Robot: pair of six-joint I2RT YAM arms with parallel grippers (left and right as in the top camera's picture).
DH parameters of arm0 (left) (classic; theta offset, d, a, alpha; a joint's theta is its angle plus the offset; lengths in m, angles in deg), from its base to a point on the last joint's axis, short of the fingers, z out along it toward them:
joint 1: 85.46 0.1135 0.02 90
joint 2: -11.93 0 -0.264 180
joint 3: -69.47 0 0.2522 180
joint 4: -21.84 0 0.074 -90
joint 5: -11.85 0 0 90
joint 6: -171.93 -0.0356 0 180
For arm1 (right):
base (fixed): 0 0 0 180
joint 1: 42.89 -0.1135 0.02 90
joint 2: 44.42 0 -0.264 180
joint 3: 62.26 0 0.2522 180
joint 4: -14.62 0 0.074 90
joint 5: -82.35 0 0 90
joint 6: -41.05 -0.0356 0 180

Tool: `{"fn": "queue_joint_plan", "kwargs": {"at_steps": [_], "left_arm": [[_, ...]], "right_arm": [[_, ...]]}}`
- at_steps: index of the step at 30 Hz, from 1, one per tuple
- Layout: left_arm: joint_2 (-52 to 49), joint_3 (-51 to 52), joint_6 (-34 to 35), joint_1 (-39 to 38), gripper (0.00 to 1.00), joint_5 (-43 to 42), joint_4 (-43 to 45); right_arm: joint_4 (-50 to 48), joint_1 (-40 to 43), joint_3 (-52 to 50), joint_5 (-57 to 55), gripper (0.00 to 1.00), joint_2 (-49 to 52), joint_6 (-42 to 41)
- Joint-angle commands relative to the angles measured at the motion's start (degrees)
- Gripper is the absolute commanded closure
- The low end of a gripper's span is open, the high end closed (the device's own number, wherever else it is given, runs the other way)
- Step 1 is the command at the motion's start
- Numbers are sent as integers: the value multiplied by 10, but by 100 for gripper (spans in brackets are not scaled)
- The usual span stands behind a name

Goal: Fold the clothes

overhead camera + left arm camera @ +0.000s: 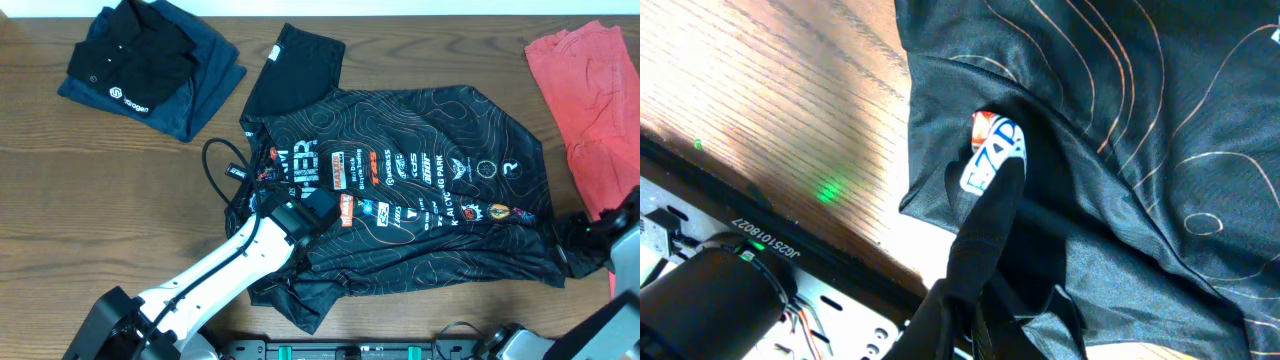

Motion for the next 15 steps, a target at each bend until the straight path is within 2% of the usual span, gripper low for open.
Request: {"fn": "queue_joint_plan", "kwargs": {"at_steps": [1,6,15], "left_arm": [[5,2,3,-1,91,15,-2],[5,2,3,-1,90,15,-3],[5,2,3,-1,90,15,-2]], "right_arm": [[36,9,4,-38,40,-41,-8],[80,12,-1,-149,33,-53,-63],[23,48,-66,-143,31,-53,-66]]}}
